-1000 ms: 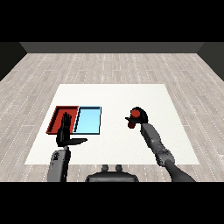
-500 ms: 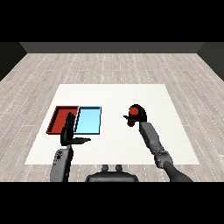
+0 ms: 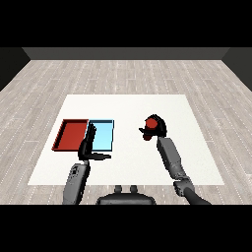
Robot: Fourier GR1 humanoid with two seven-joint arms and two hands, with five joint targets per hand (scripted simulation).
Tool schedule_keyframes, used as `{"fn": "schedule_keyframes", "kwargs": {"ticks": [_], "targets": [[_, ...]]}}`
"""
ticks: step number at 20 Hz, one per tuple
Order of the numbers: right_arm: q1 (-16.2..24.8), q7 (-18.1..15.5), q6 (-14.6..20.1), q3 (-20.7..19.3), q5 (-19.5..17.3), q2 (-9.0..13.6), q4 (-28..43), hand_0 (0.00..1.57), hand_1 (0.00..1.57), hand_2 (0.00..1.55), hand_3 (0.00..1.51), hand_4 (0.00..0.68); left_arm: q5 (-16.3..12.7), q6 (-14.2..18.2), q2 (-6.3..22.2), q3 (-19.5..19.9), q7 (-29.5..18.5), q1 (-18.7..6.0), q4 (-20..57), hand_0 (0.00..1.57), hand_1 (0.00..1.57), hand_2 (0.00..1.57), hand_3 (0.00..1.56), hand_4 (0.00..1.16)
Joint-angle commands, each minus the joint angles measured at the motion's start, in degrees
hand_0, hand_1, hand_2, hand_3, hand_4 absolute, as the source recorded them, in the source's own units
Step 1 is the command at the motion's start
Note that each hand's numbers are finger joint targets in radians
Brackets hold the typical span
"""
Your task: Pick the red can and put it in the red box
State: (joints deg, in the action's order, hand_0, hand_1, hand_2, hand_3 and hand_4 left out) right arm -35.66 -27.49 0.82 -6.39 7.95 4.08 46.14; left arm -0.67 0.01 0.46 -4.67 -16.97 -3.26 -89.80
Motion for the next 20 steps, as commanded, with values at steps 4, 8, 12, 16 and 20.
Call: {"fn": "schedule_keyframes", "kwargs": {"ticks": [4,8,12,16,20], "targets": [[4.6,3.3,3.6,4.0,-0.2,-3.9,11.2,1.44,1.44,1.45,1.43,0.658,-2.2,6.3,-0.4,-10.3,3.6,-4.7,2.3,0.00,0.00,0.00,0.00,0.00],[10.7,3.5,13.6,18.6,5.5,-4.0,17.5,1.44,1.44,1.45,1.43,0.658,-2.6,7.4,-0.5,-11.2,3.5,-5.4,2.9,0.00,0.00,0.00,0.00,0.00],[15.6,7.3,14.0,19.9,2.0,-4.1,26.9,1.41,1.41,1.44,1.42,0.653,-5.0,10.8,-0.5,-15.3,4.5,-8.2,4.2,0.00,0.00,0.00,0.00,0.00],[12.2,8.3,16.3,22.5,3.1,-4.1,27.0,1.41,1.41,1.41,1.39,0.639,-6.2,16.4,-0.5,-20.9,-0.7,-10.2,10.9,0.00,0.00,0.00,0.00,0.00],[10.3,6.0,17.6,25.8,5.9,-4.1,25.4,1.38,1.38,1.41,1.40,0.625,-6.6,15.2,-0.5,-21.4,4.4,-11.2,7.3,0.00,0.00,0.00,0.00,0.00]]}}
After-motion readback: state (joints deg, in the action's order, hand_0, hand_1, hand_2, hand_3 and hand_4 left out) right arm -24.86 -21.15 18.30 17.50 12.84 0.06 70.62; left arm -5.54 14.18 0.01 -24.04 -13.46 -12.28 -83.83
